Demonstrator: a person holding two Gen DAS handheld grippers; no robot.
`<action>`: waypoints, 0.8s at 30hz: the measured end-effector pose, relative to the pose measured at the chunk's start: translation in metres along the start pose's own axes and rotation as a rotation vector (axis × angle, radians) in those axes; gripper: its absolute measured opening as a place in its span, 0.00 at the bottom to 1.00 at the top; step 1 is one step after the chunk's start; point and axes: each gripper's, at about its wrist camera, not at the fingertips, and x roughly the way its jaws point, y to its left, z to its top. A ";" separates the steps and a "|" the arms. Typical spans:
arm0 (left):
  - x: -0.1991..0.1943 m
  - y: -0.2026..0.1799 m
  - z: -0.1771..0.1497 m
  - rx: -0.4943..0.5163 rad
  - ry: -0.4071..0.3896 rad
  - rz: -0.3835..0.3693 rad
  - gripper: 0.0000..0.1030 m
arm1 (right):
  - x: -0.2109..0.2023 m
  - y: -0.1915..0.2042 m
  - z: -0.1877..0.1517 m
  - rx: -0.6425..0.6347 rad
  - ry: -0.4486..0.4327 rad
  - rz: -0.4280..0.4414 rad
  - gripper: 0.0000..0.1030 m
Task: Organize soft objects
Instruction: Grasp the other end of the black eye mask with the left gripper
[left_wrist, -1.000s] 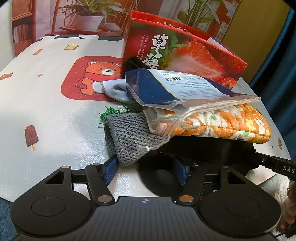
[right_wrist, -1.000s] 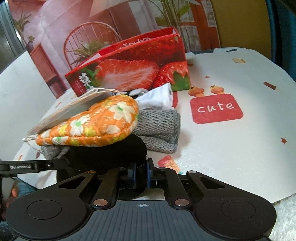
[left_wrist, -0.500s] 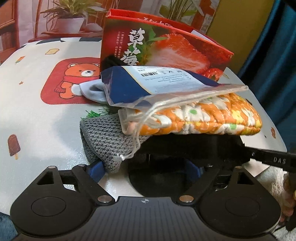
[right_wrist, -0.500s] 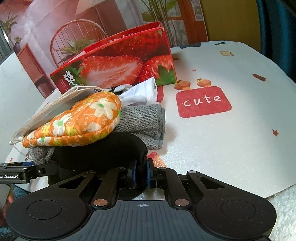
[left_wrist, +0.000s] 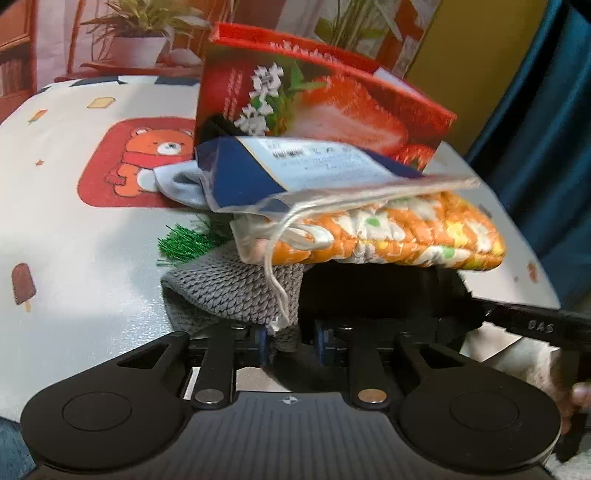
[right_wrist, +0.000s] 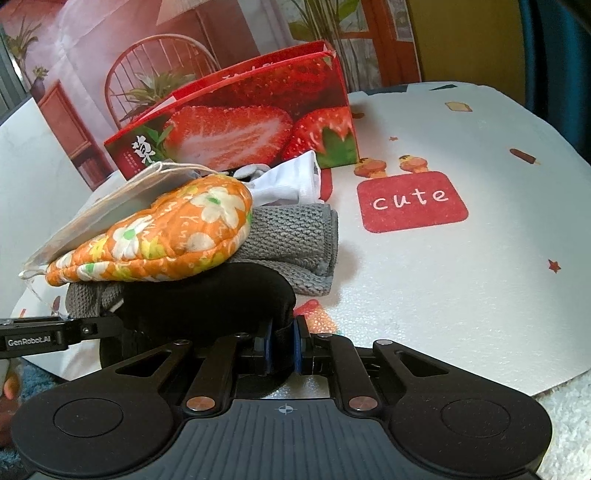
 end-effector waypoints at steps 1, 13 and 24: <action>-0.005 0.002 0.000 -0.005 -0.016 -0.002 0.20 | -0.001 0.000 0.000 -0.001 -0.003 0.001 0.10; -0.023 0.035 0.007 -0.205 -0.086 0.094 0.20 | -0.001 0.000 0.000 0.000 -0.002 0.006 0.10; -0.012 0.039 0.001 -0.241 0.032 0.058 0.42 | -0.001 0.000 0.000 0.001 0.001 0.009 0.10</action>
